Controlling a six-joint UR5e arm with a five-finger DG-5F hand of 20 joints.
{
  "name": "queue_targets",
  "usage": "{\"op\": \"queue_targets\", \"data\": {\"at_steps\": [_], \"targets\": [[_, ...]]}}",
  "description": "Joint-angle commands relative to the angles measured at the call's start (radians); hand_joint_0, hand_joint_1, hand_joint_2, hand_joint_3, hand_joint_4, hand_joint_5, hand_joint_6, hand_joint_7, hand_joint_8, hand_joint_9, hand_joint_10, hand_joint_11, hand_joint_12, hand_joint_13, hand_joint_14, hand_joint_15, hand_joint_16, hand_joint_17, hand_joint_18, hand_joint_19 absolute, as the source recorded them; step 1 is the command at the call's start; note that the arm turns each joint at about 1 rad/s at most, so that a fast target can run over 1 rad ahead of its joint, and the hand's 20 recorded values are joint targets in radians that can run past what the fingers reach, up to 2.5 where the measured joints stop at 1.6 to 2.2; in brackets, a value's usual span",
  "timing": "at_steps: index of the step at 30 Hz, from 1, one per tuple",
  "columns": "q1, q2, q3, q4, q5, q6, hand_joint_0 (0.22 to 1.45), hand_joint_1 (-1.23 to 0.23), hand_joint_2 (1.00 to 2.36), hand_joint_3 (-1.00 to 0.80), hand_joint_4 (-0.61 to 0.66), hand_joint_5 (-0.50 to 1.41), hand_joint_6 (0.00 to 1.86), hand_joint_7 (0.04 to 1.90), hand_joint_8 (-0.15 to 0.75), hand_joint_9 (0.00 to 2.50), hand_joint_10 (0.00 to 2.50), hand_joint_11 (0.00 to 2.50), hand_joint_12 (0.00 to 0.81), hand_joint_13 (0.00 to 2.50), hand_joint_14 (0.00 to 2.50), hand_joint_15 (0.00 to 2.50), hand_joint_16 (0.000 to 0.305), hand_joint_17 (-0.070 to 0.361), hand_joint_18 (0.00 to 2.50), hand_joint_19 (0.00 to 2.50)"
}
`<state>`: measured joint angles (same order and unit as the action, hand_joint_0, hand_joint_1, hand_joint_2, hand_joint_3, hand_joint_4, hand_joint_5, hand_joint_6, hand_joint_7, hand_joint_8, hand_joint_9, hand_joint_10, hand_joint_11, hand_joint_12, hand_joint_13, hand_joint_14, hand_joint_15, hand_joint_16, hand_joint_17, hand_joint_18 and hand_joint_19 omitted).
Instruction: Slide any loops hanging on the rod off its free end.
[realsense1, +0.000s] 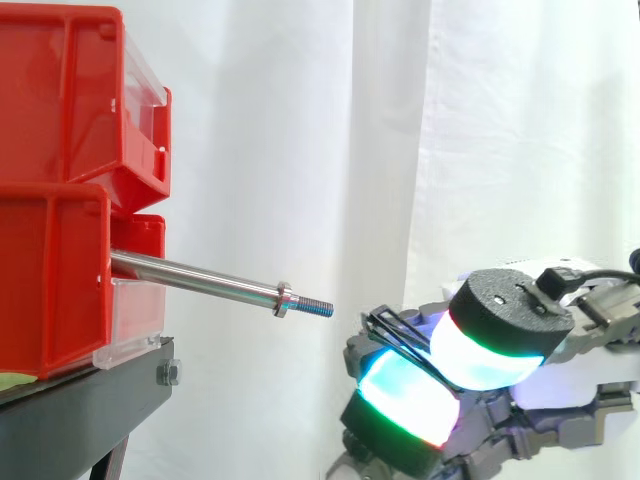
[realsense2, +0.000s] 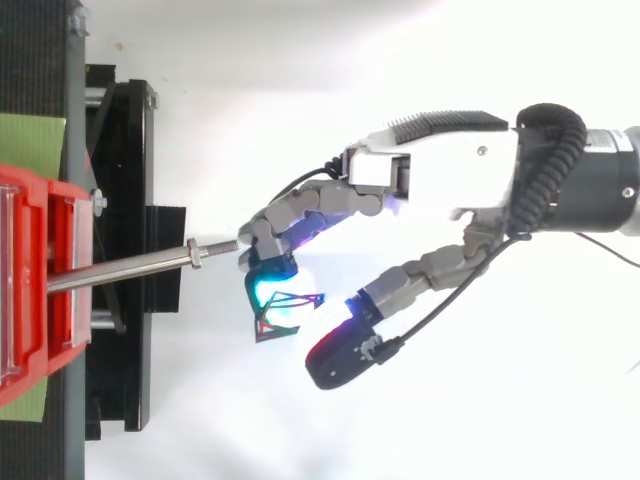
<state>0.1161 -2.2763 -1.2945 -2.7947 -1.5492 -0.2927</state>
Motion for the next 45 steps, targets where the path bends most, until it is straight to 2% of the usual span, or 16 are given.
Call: {"op": "queue_targets", "data": {"at_steps": [1, 2, 3, 9, 10, 16, 19, 33, 38, 39, 41, 45], "targets": [[-0.001, 0.015, 0.001, -0.085, -0.002, 0.055, 0.67, -0.75, 1.01, -0.43, 0.18, -0.19, 0.73, 1.23, 0.269, 0.60, 0.00, 0.00, 0.298, 0.48, 0.00, 0.00, 0.046, 0.103, 0.49, 0.05], [0.001, 0.020, 0.000, -0.101, 0.000, 0.067, 0.68, -0.76, 1.00, -0.45, 0.18, -0.19, 0.73, 1.22, 0.268, 0.60, 0.00, 0.01, 0.296, 0.48, 0.00, 0.00, 0.046, 0.103, 0.49, 0.05], [0.001, 0.029, 0.001, -0.144, 0.000, 0.095, 0.68, -0.77, 1.01, -0.45, 0.18, -0.19, 0.73, 1.22, 0.266, 0.60, 0.00, 0.00, 0.296, 0.48, 0.00, 0.00, 0.045, 0.102, 0.49, 0.05], [0.005, 0.050, 0.000, -0.226, 0.012, 0.168, 0.69, -0.81, 1.00, -0.49, 0.17, -0.19, 0.74, 1.22, 0.264, 0.61, 0.00, 0.00, 0.295, 0.50, 0.00, 0.00, 0.045, 0.102, 0.50, 0.05], [0.007, 0.058, 0.001, -0.261, 0.023, 0.207, 0.69, -0.82, 1.00, -0.50, 0.18, -0.19, 0.74, 1.22, 0.262, 0.61, 0.00, 0.01, 0.294, 0.50, 0.00, 0.00, 0.045, 0.102, 0.51, 0.04], [0.013, 0.067, 0.000, -0.358, 0.037, 0.310, 0.69, -0.83, 1.00, -0.50, 0.18, -0.19, 0.74, 1.21, 0.262, 0.63, 0.00, 0.02, 0.291, 0.50, 0.00, 0.00, 0.045, 0.102, 0.51, 0.05], [0.014, 0.067, 0.003, -0.371, 0.035, 0.336, 0.68, -0.84, 1.00, -0.50, 0.17, -0.19, 0.74, 1.21, 0.261, 0.63, 0.00, 0.01, 0.291, 0.50, 0.00, 0.00, 0.045, 0.102, 0.51, 0.04], [0.016, 0.067, 0.011, -0.374, 0.037, 0.353, 0.66, -0.91, 1.00, -0.50, 0.17, -0.18, 0.74, 1.23, 0.259, 0.63, 0.00, 0.01, 0.289, 0.52, 0.00, 0.00, 0.045, 0.101, 0.53, 0.05], [0.017, 0.067, 0.011, -0.374, 0.035, 0.360, 0.57, -0.91, 1.00, -0.50, 0.20, -0.18, 0.70, 1.24, 0.259, 0.63, 0.00, 0.02, 0.292, 0.52, 0.00, 0.00, 0.046, 0.103, 0.53, 0.07], [0.016, 0.067, 0.011, -0.374, 0.035, 0.360, 0.55, -0.89, 1.00, -0.50, 0.20, -0.18, 0.70, 1.23, 0.261, 0.63, 0.00, 0.02, 0.295, 0.52, 0.00, 0.00, 0.046, 0.104, 0.54, 0.06], [0.016, 0.067, 0.011, -0.374, 0.032, 0.360, 0.49, -0.74, 1.00, -0.50, 0.23, -0.18, 0.68, 1.23, 0.274, 0.64, 0.00, 0.03, 0.313, 0.52, 0.00, 0.00, 0.050, 0.112, 0.54, 0.07], [0.017, 0.067, 0.011, -0.373, 0.035, 0.360, 0.50, -0.57, 1.00, -0.50, 0.23, -0.17, 0.64, 1.27, 0.279, 0.66, 0.00, 0.03, 0.315, 0.51, 0.00, 0.00, 0.050, 0.112, 0.52, 0.07]]}}
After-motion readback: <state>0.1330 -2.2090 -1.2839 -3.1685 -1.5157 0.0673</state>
